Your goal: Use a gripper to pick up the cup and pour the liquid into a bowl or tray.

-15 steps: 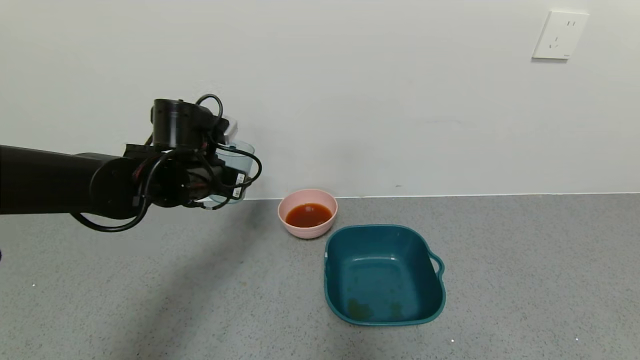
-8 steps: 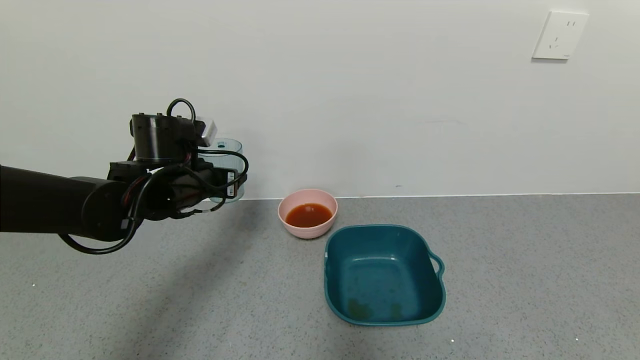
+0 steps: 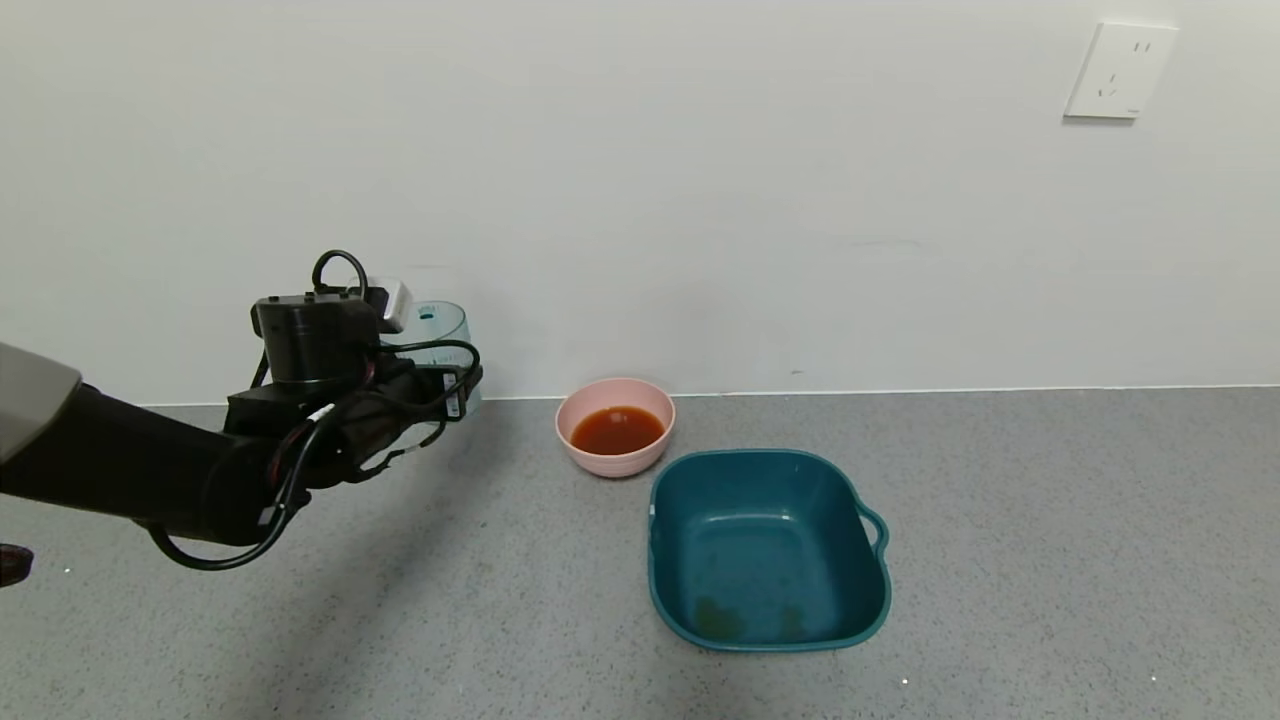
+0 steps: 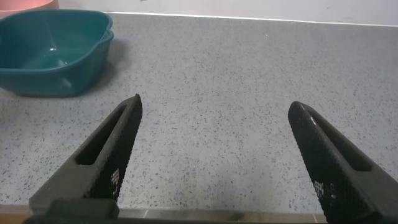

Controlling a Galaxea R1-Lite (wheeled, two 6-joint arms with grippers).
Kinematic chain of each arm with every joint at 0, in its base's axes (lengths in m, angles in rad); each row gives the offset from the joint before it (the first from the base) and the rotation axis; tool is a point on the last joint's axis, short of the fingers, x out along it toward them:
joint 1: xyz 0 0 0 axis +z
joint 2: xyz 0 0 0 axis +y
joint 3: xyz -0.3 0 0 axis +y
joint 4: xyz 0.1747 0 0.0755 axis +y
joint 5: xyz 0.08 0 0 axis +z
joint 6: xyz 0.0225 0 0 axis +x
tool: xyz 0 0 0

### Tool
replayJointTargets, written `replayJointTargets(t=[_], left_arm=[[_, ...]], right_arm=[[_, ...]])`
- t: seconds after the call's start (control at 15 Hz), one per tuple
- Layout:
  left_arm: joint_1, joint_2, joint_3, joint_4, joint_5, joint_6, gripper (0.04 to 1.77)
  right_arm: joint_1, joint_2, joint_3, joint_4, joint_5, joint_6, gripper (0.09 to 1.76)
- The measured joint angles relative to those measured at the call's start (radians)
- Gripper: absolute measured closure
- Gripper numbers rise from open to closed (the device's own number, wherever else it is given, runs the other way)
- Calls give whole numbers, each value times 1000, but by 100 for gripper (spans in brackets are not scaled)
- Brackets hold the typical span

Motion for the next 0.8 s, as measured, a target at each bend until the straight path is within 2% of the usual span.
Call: replayJointTargets(t=[0.2,0.4,0.6,0.8], left_arm=[[10,41,57,-93,0,-15,56],[24,81,126,-259,-23,-17,56],[32,126,201,-380,-47,-20,56],[35,167,249,-465,-51,-19,56]], right_arm=[[0,0,0,0,0,0,14],[0,0,0,0,0,0,14],[0,0,0,0,0,0,14],[0,0,0,0,0,0,14]])
